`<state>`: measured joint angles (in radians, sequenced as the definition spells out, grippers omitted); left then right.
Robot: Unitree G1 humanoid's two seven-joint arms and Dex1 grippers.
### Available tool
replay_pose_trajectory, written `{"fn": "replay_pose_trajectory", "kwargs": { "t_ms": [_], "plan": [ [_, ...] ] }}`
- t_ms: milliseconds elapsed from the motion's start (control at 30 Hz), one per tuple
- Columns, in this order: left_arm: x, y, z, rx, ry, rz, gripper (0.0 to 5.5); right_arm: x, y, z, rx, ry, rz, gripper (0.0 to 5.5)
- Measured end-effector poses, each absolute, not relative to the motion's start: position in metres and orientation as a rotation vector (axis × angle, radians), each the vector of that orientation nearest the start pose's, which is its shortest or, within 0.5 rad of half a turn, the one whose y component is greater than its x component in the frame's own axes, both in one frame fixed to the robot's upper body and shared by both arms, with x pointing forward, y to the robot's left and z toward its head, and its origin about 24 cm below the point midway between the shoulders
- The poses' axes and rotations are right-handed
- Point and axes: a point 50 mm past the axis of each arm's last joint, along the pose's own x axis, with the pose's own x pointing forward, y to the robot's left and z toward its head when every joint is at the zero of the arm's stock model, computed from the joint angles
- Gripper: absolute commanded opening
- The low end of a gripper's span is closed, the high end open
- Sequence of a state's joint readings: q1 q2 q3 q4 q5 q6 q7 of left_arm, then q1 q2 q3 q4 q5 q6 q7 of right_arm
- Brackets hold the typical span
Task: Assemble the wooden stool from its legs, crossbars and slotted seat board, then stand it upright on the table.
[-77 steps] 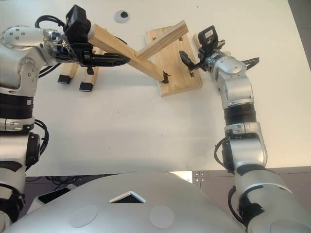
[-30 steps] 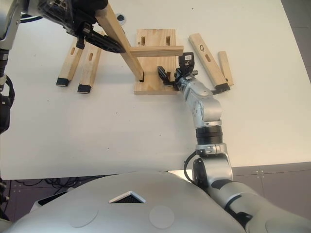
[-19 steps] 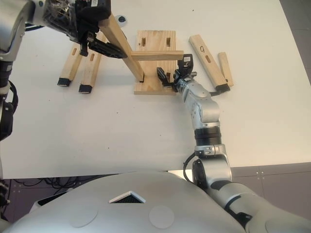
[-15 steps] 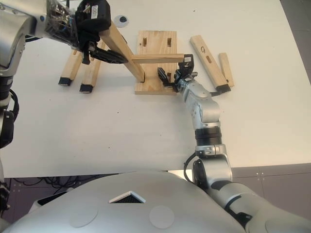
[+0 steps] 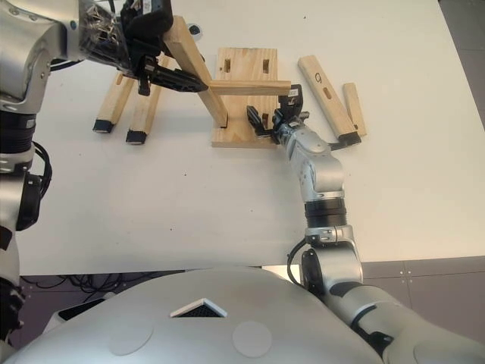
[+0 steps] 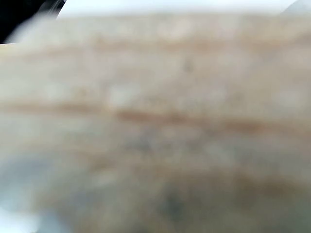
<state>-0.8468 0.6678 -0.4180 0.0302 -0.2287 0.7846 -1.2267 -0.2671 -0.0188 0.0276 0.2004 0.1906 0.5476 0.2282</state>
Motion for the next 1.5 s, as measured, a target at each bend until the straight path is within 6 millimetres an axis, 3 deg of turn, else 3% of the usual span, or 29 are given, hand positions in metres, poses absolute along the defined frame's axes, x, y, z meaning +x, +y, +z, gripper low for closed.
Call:
{"fn": "replay_pose_trajectory", "kwargs": {
  "t_ms": [200,367,433,567,733,933,1233,1333,1400,1500],
  "plan": [
    [0.313,0.130,0.172,0.420,0.472,-1.285,2.01,0.291,-0.112,0.017,0.182,0.482,0.355,4.91],
    [0.312,0.135,0.136,0.042,0.511,-1.195,3.12,0.291,-0.112,0.018,0.179,0.482,0.372,4.91],
    [0.309,0.139,0.137,-0.024,0.494,-1.196,3.12,0.292,-0.108,0.020,0.180,0.470,0.397,4.91],
    [0.307,0.156,0.161,-0.034,0.389,-1.181,3.12,0.291,-0.102,0.020,0.182,0.469,0.426,4.91],
    [0.307,0.188,0.169,-0.007,0.368,-1.076,3.12,0.293,-0.097,0.019,0.177,0.464,0.447,4.91],
    [0.324,0.239,0.182,-0.175,0.255,-0.788,3.12,0.293,-0.084,0.017,0.155,0.464,0.513,4.91],
    [0.325,0.254,0.197,-0.324,0.118,-0.743,3.12,0.295,-0.082,0.015,0.142,0.459,0.528,4.91],
    [0.334,0.271,0.207,-0.352,0.051,-0.625,3.12,0.296,-0.081,0.015,0.112,0.454,0.545,4.91],
    [0.339,0.280,0.200,-0.311,0.097,-0.524,3.12,0.297,-0.083,0.016,0.081,0.443,0.554,4.91],
    [0.346,0.286,0.164,-0.098,0.294,-0.374,3.12,0.300,-0.086,0.017,0.049,0.436,0.569,4.91]
  ]
}}
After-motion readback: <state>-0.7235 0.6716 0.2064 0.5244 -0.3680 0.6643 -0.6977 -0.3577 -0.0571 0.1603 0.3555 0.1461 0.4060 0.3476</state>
